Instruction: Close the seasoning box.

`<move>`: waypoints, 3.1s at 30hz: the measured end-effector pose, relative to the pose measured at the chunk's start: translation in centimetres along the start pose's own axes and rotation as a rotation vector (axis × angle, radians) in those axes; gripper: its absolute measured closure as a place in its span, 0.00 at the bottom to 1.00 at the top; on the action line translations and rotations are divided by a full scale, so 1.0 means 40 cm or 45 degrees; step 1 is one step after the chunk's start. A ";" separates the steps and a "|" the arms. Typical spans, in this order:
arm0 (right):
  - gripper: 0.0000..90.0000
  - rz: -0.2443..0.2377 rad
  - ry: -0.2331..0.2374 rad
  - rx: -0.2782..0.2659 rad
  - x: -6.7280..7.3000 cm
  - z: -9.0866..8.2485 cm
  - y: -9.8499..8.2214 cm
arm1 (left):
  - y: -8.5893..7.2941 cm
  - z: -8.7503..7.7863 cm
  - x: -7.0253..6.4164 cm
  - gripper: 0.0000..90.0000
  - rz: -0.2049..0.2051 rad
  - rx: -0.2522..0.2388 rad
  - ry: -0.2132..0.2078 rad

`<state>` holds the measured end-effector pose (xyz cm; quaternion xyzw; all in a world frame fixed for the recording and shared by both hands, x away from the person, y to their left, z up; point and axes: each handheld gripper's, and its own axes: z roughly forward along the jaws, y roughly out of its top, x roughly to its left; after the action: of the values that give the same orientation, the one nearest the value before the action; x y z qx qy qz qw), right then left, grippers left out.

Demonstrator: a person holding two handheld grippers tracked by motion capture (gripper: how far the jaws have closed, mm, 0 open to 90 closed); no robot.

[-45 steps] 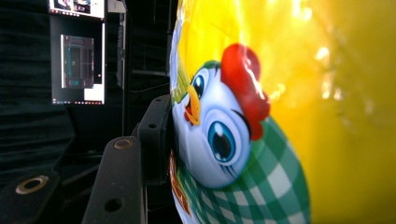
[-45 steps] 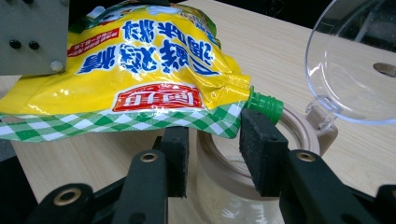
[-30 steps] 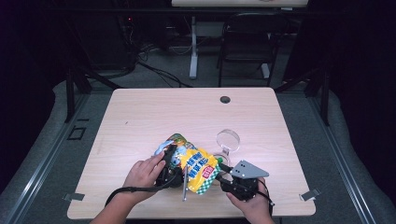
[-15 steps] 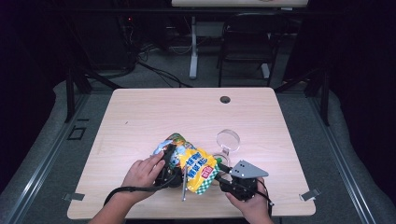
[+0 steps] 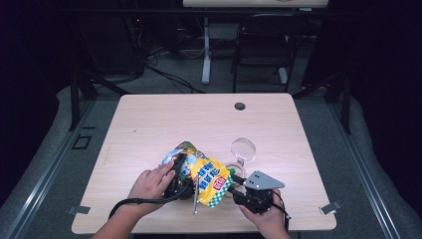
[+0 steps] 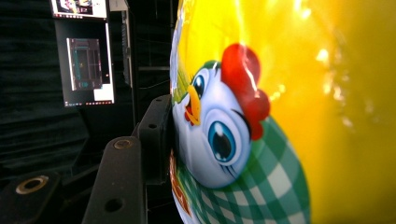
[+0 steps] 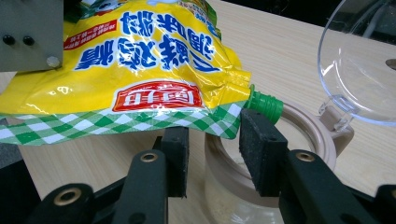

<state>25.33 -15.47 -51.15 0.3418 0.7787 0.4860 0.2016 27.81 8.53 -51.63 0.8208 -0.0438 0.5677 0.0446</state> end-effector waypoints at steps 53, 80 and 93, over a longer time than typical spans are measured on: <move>0.71 0.015 0.031 0.010 0.000 0.006 0.000 | 0.007 -0.020 0.030 0.58 0.124 0.051 0.002; 0.71 0.040 0.040 0.014 -0.007 0.003 -0.002 | 0.019 -0.023 0.047 0.58 0.167 0.059 -0.033; 0.71 0.052 0.040 0.020 -0.012 0.003 -0.004 | 0.029 -0.024 0.053 0.58 0.209 0.066 -0.020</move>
<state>25.69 -15.82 -51.37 0.3515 0.7784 0.4893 0.1767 27.53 7.46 -49.30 0.8199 -0.0965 0.5638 -0.0236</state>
